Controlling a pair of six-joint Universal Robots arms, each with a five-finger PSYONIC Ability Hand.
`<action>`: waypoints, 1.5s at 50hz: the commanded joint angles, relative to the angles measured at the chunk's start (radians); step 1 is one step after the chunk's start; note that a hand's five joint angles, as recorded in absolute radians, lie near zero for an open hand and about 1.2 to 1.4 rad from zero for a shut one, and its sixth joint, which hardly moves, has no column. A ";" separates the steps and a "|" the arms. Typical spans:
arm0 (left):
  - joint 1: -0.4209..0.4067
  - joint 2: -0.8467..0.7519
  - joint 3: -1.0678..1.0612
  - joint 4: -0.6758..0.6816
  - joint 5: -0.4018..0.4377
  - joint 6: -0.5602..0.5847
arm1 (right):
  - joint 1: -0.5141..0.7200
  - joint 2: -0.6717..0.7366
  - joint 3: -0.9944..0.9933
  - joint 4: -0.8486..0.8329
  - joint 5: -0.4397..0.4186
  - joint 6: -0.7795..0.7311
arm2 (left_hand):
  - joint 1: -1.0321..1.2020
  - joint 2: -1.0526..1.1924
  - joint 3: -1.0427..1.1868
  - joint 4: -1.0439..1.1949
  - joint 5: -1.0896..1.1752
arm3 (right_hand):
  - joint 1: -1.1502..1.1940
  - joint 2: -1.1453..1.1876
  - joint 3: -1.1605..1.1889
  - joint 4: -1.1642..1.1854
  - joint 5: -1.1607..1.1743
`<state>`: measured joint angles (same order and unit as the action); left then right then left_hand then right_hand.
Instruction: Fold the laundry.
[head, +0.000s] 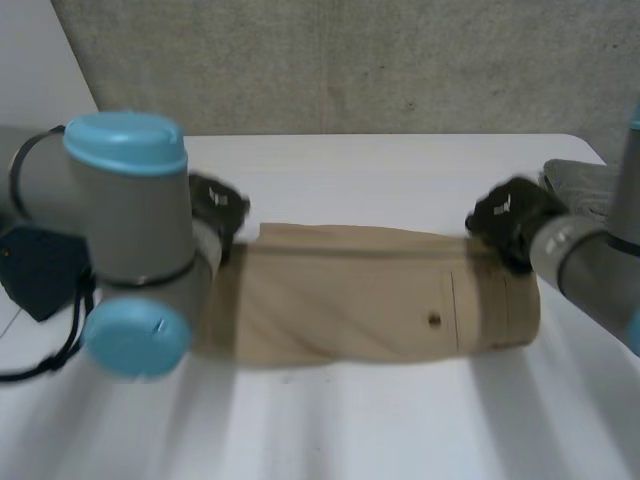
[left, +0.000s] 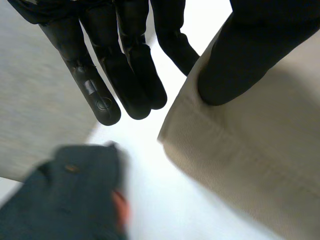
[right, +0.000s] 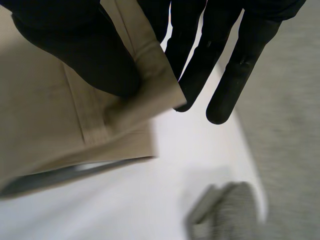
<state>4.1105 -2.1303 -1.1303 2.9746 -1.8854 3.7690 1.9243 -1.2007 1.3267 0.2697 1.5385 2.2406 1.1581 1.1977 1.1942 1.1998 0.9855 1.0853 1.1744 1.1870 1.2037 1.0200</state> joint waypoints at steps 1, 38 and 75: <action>0.034 -0.108 0.323 0.446 0.017 0.219 | 0.013 0.090 -0.218 -0.430 0.085 0.040 | 0.238 0.199 0.202 0.196 0.236 | 0.311 0.222 0.209 0.193 0.202; -0.053 -0.039 -0.420 0.623 0.068 0.124 | 0.038 0.323 -0.014 -0.439 0.017 0.160 | 0.238 0.199 0.202 0.196 0.236 | 0.311 0.222 0.209 0.193 0.202; -0.221 0.464 -0.631 -0.074 0.035 -0.052 | -0.024 -0.218 0.559 -0.032 0.014 -0.144 | -0.984 -1.023 -1.020 -1.025 -0.985 | 0.311 0.222 0.209 0.193 0.202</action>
<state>3.8038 -1.7039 -1.8019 2.8373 -1.8475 3.7256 1.9129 -1.4195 1.8984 0.2841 1.5542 2.0758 0.5944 0.6384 0.6449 0.6550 0.4822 1.0854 1.1804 1.1965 1.2047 1.0339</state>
